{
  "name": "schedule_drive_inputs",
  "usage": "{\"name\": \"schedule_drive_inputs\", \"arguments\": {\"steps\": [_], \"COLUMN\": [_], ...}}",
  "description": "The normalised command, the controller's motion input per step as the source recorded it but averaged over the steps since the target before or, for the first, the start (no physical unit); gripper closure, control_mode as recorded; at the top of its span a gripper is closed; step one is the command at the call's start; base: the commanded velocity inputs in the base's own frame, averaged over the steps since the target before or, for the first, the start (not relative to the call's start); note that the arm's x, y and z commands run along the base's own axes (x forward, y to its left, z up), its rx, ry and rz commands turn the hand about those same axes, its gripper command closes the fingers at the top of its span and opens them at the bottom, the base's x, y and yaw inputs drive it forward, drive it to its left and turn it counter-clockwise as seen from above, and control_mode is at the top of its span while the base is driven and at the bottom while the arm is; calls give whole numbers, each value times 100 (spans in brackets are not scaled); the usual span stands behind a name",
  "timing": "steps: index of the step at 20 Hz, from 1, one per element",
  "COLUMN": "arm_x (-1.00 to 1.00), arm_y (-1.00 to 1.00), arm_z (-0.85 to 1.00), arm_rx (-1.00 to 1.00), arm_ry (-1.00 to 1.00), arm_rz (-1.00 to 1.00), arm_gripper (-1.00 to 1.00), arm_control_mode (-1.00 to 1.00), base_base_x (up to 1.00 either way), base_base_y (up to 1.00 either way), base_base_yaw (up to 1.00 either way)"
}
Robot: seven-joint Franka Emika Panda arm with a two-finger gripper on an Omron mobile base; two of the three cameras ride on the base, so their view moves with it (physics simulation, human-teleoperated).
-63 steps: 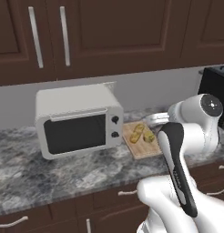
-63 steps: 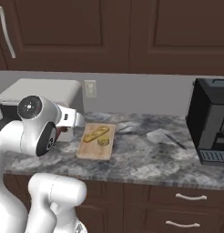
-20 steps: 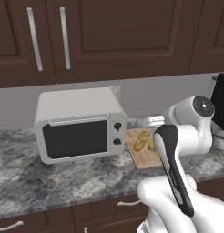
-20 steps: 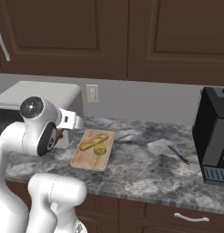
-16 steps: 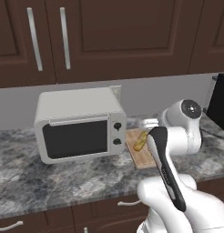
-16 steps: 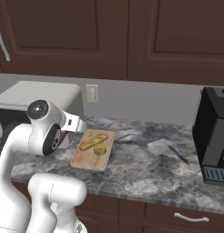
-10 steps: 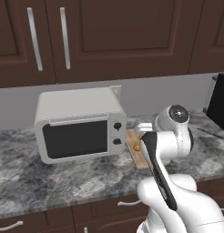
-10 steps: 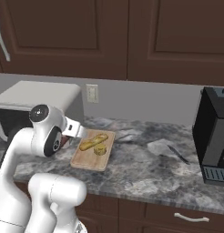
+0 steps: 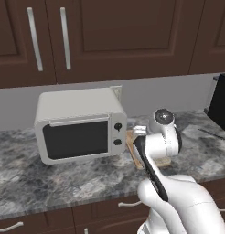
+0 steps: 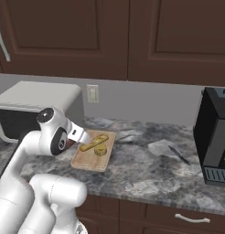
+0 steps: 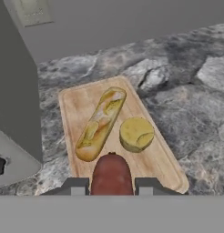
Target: Retrieve the sausage and cheese from the fridge and place them on the cutting board on the counter.
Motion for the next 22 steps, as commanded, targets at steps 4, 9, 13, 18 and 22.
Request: {"name": "schedule_drive_inputs", "arguments": {"steps": [4, 9, 13, 18, 22], "arm_x": [17, 11, 4, 2, 34], "arm_y": [-8, -2, 0, -1, -9], "arm_z": [-22, -38, -52, -53, -38], "arm_rx": [5, 3, 0, 0, 1], "arm_ry": [18, 15, 5, 0, 1], "arm_rz": [-6, -3, -4, -5, -3], "arm_gripper": [100, 100, 100, 100, 100], "arm_control_mode": [-100, -100, -100, -100, -100], "base_base_x": [0, 0, 0, 0, 0], "base_base_y": [0, 0, 0, 0, 0], "base_base_yaw": [0, 0, 0, 0, 0]}}
